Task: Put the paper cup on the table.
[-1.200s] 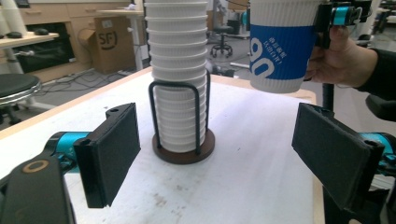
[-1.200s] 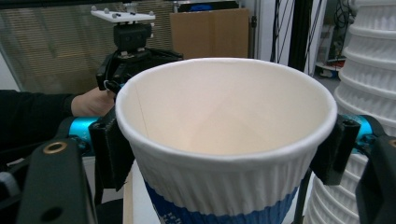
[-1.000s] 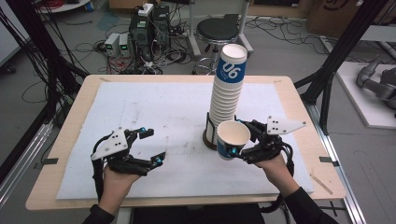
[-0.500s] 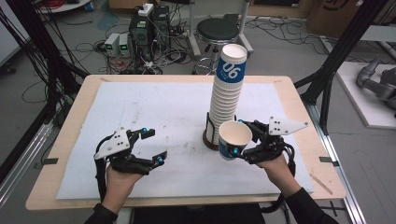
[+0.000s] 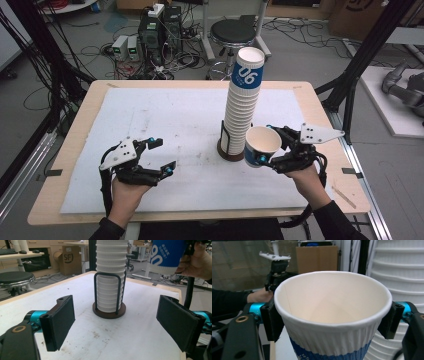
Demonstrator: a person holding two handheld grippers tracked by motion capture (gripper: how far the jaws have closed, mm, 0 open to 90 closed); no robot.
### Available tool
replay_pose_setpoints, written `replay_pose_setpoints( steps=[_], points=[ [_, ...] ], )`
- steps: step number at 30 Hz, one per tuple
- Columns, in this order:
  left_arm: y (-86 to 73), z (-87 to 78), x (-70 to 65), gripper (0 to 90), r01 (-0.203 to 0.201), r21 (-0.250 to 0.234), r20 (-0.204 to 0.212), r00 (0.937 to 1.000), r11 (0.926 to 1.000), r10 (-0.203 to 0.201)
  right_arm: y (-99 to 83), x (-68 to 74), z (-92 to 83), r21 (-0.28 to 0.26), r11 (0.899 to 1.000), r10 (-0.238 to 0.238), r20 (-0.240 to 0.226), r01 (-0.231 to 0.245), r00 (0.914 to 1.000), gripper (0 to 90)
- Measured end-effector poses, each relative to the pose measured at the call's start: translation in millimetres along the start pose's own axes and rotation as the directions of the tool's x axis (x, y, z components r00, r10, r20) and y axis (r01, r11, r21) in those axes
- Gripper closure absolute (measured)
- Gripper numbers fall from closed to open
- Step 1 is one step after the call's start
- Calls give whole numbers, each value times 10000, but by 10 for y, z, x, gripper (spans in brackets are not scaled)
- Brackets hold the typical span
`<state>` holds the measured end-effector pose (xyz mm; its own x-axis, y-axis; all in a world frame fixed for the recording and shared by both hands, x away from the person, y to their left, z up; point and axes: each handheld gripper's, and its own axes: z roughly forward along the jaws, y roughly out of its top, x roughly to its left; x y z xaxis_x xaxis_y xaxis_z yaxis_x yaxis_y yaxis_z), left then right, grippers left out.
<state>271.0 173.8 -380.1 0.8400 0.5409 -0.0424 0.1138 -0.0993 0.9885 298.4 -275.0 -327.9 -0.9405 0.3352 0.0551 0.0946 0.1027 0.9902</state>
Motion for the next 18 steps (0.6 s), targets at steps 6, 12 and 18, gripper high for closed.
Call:
replay_pose_setpoints(
  steps=[6, 12, 18],
  points=[
    [-30, -9, 8, 151, 48, 75, -79, 10000, 10000, -47, -17, -131, -222, 58, 10000, 22, 675, -26, 9977, 230],
    [-38, -37, 19, 151, 122, -43, -131, 9998, 9999, -123, -57, -293, -393, -27, 9999, 161, 1410, -159, 9899, 231],
    [-49, -31, 33, 151, 150, 14, -86, 9999, 9999, -150, -113, -465, -513, 14, 9993, 367, 2103, -379, 9769, 232]
  ],
)
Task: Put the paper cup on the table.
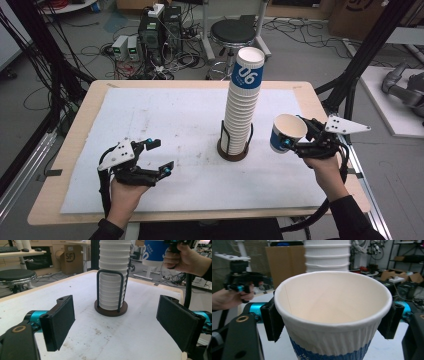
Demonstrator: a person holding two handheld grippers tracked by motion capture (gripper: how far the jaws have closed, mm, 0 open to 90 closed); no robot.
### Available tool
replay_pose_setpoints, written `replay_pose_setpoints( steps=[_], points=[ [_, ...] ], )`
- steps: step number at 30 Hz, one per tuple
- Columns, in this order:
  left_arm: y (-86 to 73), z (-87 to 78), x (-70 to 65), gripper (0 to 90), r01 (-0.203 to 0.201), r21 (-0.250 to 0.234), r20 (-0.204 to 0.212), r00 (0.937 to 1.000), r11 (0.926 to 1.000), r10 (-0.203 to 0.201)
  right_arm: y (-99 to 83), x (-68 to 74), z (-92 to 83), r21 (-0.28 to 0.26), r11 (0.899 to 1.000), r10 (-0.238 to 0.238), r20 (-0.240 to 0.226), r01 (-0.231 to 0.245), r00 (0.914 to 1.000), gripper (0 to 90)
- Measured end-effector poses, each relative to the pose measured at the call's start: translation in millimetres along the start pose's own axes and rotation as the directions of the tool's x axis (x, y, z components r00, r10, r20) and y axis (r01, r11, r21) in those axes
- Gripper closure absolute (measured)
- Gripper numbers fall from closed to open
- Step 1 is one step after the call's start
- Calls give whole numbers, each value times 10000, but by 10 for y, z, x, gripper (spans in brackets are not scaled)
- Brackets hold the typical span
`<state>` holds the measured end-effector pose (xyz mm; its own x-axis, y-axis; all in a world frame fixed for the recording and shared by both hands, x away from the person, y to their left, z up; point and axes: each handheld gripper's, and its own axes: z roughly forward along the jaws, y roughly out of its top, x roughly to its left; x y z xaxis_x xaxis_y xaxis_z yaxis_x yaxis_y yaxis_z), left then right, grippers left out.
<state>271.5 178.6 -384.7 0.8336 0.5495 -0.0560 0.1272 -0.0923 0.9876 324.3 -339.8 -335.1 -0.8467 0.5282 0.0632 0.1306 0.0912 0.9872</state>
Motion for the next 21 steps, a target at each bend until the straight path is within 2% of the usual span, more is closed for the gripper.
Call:
replay_pose_setpoints(
  steps=[10, 13, 21],
  points=[
    [-7, 20, -4, 151, -27, 46, 67, 10000, 10000, 27, -112, -280, -20, 217, 9997, 45, 837, -63, 9965, 232],
    [-10, 25, -4, 151, -32, 82, 73, 10000, 10000, 31, -144, -337, 0, 391, 9991, 123, 1038, -165, 9945, 231],
    [-17, 31, -5, 151, -29, 107, 108, 9999, 9999, 28, -227, -451, 108, 440, 9981, 346, 1601, -421, 9865, 232]
  ],
)
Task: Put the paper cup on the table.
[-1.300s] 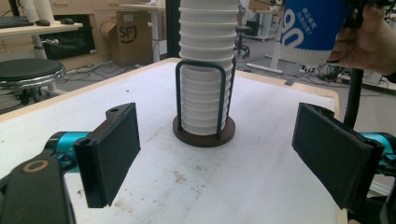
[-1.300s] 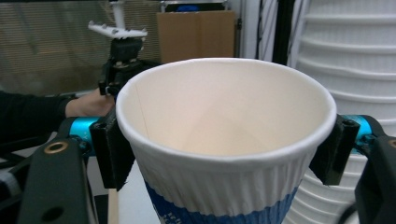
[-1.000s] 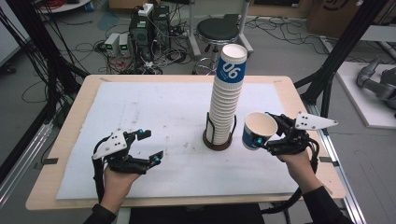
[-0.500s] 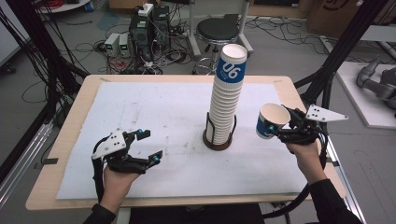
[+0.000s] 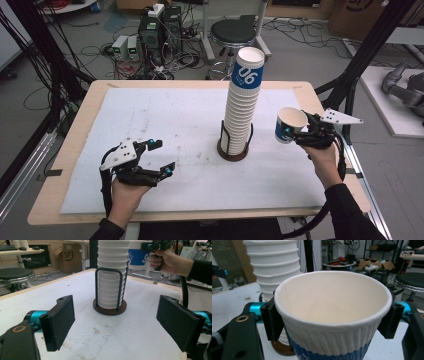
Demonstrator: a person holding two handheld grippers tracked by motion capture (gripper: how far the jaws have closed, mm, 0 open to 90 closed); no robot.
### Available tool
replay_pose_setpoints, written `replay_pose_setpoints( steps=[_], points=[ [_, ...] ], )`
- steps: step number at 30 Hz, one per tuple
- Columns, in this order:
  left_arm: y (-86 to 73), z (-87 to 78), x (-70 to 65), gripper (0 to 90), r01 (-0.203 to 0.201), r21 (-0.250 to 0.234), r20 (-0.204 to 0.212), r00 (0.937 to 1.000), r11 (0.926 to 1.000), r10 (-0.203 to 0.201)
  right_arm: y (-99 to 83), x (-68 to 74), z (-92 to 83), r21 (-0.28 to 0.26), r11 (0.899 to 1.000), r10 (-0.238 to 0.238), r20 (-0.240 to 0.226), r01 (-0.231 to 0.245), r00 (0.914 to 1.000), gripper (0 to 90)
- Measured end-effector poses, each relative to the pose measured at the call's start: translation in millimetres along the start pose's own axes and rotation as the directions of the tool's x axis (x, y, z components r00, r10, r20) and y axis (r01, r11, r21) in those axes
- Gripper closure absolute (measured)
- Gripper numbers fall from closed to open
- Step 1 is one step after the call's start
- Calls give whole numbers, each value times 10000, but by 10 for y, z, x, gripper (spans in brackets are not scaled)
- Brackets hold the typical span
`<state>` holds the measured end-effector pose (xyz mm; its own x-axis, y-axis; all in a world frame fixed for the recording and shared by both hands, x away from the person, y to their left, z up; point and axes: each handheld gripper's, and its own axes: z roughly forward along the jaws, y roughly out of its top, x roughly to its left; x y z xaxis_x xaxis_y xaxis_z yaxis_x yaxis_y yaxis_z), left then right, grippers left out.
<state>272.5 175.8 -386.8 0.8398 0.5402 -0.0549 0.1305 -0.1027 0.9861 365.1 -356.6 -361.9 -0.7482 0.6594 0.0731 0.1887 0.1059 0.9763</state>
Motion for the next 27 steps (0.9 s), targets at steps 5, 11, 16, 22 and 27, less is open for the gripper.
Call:
replay_pose_setpoints(
  steps=[5, 11, 16, 22, 27],
  points=[
    [-6, 3, 2, 151, 20, 22, 18, 10000, 10000, -20, -127, -54, 70, 86, 9997, 226, 345, -229, 9991, 232],
    [-11, 9, 2, 151, 2, 15, 23, 10000, 10000, -2, -258, -112, 140, 410, 9984, 364, 760, -396, 9964, 232],
    [-21, 18, 6, 151, 16, 38, 54, 10000, 10000, -17, -381, -170, 204, 740, 9961, 411, 1056, -490, 9936, 231],
    [-26, 23, 5, 151, 15, 52, 43, 10000, 10000, -16, -451, -239, 280, 894, 9928, 676, 1314, -797, 9890, 232],
    [-30, 25, 4, 151, 14, 58, 57, 10000, 10000, -14, -497, -274, 365, 995, 9919, 631, 1551, -792, 9859, 231]
  ],
)
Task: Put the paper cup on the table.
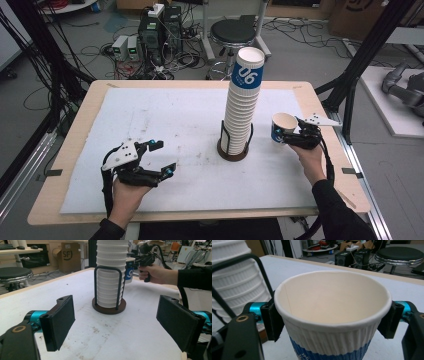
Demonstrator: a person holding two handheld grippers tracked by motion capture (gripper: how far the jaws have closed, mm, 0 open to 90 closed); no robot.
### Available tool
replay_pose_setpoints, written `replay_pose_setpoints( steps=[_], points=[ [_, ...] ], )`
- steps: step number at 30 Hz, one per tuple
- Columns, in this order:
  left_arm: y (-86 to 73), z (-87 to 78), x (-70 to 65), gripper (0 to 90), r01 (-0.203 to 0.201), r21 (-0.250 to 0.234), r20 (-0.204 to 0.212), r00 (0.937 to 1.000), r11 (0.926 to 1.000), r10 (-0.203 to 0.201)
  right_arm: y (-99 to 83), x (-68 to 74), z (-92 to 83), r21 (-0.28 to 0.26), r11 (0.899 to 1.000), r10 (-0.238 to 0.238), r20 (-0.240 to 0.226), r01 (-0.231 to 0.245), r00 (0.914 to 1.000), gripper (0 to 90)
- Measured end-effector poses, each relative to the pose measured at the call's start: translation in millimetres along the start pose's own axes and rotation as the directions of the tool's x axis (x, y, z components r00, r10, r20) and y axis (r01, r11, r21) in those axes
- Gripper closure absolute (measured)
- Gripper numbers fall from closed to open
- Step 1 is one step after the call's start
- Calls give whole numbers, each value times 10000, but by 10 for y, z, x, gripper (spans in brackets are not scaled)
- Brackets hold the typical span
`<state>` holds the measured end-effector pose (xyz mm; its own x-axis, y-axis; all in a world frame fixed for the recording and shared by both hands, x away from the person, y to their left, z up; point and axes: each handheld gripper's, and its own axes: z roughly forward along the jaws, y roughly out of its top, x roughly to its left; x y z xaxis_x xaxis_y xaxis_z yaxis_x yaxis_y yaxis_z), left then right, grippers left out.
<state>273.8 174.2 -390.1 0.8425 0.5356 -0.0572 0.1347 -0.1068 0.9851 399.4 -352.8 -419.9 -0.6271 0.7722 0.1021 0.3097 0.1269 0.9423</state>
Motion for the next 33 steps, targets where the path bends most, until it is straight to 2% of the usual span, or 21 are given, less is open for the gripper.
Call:
replay_pose_setpoints(
  steps=[5, 12, 18, 24, 33],
  points=[
    [-6, -3, 1, 151, 6, 22, 10, 10000, 10000, -6, -45, -42, 71, 225, 9997, 86, 141, -90, 9999, 230],
    [-7, -2, 3, 151, 48, 29, 21, 10000, 10000, -48, -76, -45, 106, 751, 9972, -60, 313, 36, 9995, 217],
    [5, 36, 6, 151, 31, 23, 105, 9999, 10000, -31, -88, -32, 52, 940, 9955, 48, 400, -85, 9992, 202],
    [20, 92, 10, 151, -15, 47, 179, 9998, 10000, 14, -127, 19, -9, 1095, 9940, -115, 617, 47, 9980, 190],
    [29, 154, 12, 151, -5, 102, 346, 9994, 9999, 2, -145, 63, -46, 1251, 9919, -285, 631, 205, 9976, 179]
  ],
)
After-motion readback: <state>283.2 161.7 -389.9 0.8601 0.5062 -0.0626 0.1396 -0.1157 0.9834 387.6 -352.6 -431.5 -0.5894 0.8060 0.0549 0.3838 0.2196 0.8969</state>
